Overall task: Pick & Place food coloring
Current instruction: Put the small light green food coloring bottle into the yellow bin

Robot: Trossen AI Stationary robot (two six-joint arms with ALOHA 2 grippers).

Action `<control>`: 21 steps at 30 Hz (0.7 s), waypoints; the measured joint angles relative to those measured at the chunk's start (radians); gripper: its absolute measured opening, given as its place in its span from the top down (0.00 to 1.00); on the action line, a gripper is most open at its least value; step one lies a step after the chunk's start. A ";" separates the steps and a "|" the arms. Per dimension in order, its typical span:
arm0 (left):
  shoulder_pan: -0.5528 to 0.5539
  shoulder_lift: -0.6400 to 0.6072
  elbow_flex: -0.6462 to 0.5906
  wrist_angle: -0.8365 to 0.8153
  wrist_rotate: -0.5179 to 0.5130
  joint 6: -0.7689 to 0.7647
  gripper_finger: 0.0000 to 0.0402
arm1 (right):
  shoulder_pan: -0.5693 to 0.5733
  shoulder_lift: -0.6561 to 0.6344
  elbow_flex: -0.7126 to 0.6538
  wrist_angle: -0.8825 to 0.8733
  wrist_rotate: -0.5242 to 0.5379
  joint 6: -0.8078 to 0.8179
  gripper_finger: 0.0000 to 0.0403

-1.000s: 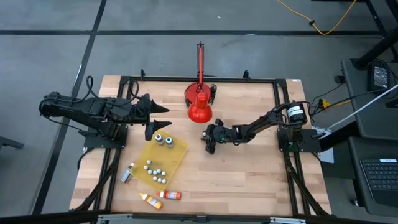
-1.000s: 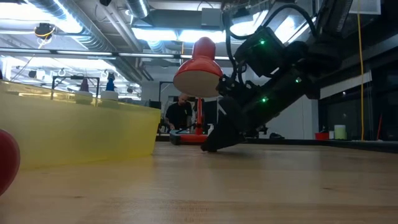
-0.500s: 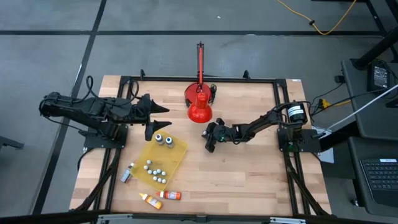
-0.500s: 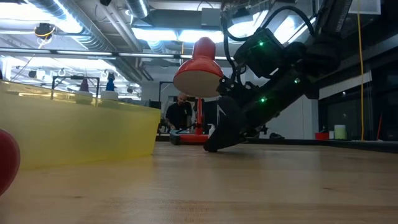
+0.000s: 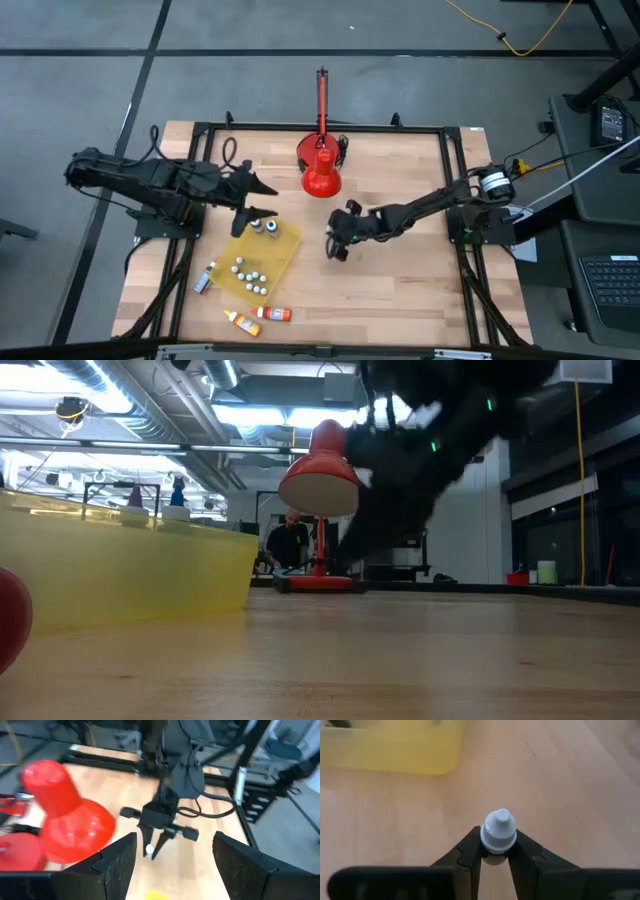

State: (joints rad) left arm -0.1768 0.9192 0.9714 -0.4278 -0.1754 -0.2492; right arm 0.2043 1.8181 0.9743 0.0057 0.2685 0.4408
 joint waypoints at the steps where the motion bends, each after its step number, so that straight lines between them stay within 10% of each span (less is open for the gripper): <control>1: 0.000 0.008 0.003 -0.004 0.020 0.001 0.37 | 0.014 0.000 0.038 -0.059 0.001 -0.001 0.80; 21: -0.120 0.291 0.333 -0.243 0.000 -0.008 0.28 | 0.132 -0.010 0.694 -0.501 0.058 -0.051 0.80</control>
State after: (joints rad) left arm -0.2967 1.2101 1.3040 -0.6708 -0.1756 -0.2570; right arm 0.3367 1.8080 1.6682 -0.4957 0.3260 0.3900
